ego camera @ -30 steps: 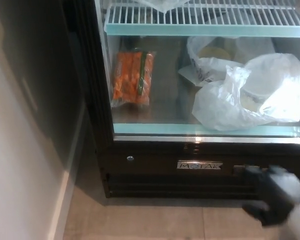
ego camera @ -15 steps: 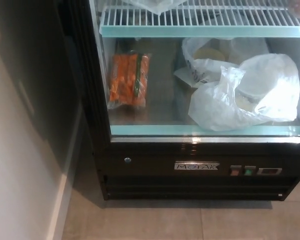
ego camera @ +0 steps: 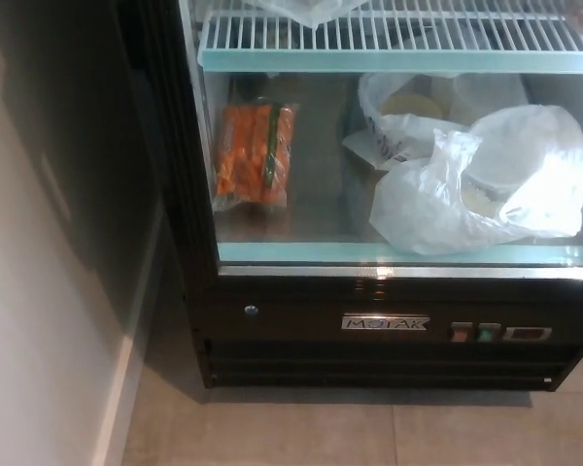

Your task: The robot stands in front of a refrigerator with an opened door and closes the door by swing its right hand at the door

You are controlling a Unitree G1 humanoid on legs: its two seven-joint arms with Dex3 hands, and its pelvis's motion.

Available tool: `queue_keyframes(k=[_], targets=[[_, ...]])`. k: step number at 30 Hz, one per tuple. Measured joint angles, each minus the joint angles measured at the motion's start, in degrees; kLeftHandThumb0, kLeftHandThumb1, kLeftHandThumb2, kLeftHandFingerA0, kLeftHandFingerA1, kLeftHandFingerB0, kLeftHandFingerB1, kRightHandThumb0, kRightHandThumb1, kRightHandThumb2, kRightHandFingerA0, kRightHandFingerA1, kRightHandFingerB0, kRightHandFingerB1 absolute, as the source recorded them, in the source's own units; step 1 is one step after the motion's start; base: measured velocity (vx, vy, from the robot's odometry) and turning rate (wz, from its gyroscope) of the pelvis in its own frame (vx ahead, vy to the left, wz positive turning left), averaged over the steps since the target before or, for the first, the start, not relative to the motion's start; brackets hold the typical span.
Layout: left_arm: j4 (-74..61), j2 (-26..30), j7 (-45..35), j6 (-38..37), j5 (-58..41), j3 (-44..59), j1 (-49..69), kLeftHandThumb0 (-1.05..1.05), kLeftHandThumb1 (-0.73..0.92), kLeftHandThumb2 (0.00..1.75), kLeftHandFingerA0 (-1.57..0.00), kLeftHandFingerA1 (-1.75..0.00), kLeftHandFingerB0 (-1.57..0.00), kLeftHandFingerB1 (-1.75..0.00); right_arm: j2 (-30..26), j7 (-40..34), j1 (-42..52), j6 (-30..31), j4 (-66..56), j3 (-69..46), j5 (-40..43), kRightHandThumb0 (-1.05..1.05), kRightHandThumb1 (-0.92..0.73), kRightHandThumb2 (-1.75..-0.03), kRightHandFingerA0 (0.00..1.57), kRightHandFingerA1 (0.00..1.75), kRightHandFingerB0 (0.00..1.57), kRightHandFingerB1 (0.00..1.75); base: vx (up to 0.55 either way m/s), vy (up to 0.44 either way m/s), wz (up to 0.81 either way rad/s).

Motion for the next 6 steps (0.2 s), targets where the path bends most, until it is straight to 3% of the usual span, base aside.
queue_keyframes(k=[6], targets=[[0.0, 0.0, 0.0, 0.0, -0.1, 0.4, 1.2, -0.42, 0.74, 0.62, -0.48, -0.38, -0.44, -0.36, 0.0, 1.6, 0.4, 2.6, 0.3, 1.4, 0.2, -0.47, -0.73, -0.62, 0.54, 0.38, 0.51, 0.37, 0.00, 0.000, 0.00]])
